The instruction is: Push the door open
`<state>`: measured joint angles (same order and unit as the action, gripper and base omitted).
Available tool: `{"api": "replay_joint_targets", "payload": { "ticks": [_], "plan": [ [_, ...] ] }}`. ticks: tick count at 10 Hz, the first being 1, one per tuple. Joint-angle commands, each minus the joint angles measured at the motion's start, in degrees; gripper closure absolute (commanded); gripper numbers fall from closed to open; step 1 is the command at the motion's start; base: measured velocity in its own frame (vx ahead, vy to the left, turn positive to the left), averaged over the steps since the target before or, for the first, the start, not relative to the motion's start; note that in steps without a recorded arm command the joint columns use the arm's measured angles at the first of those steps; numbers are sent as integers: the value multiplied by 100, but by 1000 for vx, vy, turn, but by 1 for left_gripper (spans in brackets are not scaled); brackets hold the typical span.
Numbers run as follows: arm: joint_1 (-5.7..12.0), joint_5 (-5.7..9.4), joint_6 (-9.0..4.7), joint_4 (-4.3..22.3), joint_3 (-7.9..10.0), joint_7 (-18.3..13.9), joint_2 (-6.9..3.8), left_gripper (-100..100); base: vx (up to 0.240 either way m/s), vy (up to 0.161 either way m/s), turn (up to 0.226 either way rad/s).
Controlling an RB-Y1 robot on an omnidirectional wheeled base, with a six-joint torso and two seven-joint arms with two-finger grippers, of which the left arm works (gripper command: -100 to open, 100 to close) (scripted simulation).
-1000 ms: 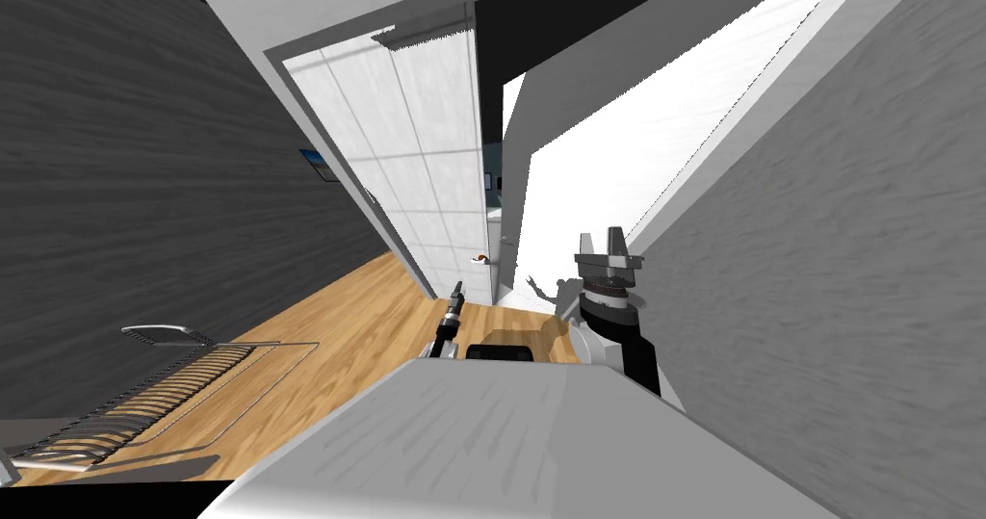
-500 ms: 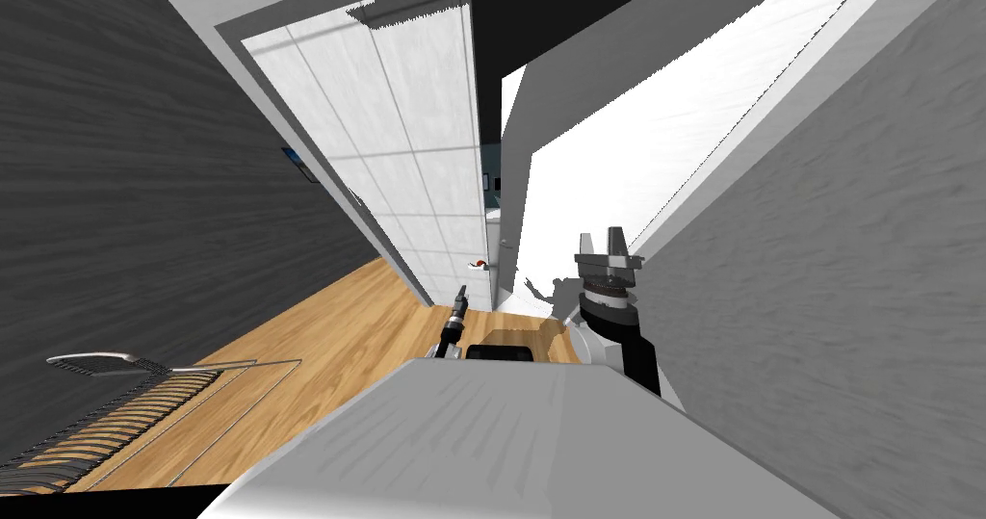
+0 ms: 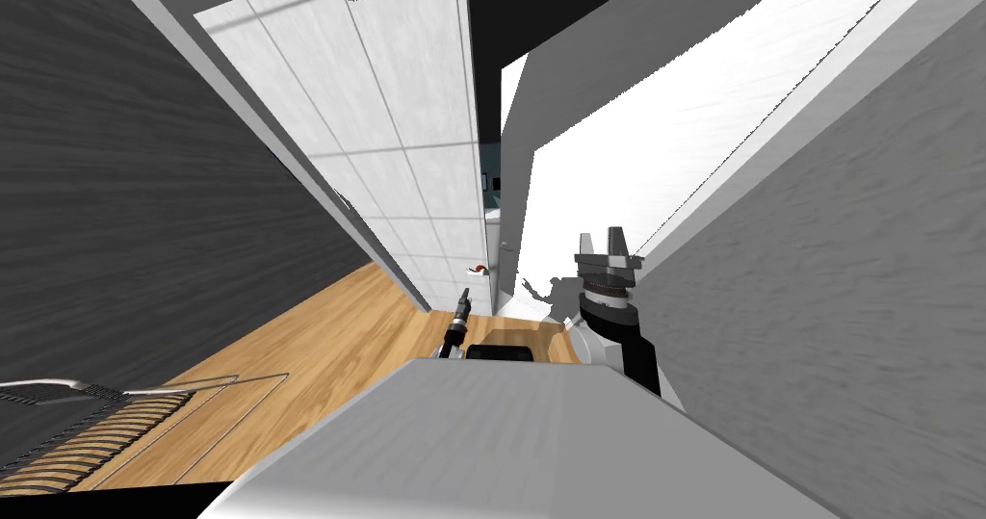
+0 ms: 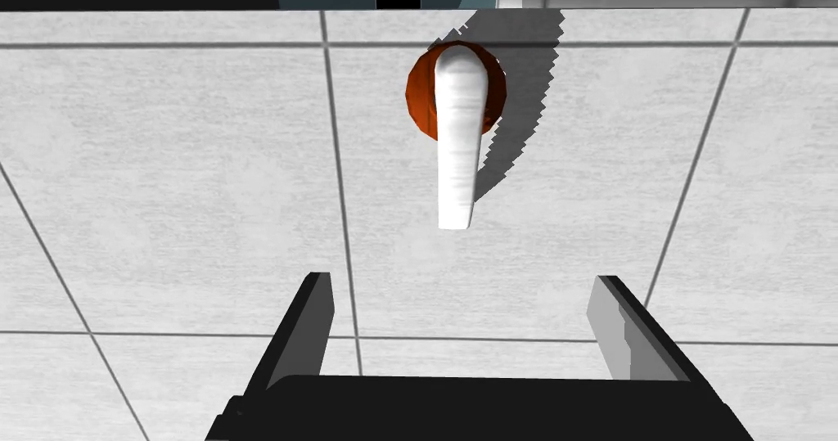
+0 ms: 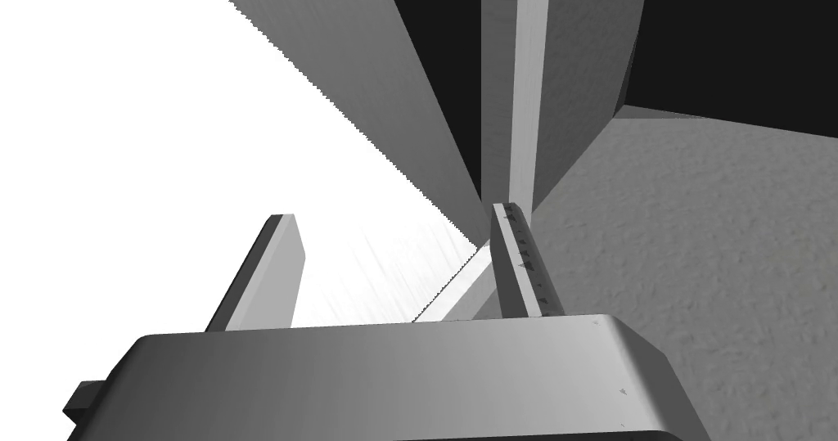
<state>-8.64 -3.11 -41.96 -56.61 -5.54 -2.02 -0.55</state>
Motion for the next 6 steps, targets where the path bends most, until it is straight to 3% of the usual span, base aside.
{"api": "replay_joint_targets", "payload": {
  "ticks": [1,2,3,6],
  "plan": [
    [0,0,0,0,0,0,0,-100,53,17,-8],
    [44,12,-10,59,22,8,-101,-100,128,0,-22],
    [66,18,-13,85,35,13,-134,-100,177,10,-22],
    [142,39,-22,171,80,29,-153,-100,197,-30,-19]
  ]
}}
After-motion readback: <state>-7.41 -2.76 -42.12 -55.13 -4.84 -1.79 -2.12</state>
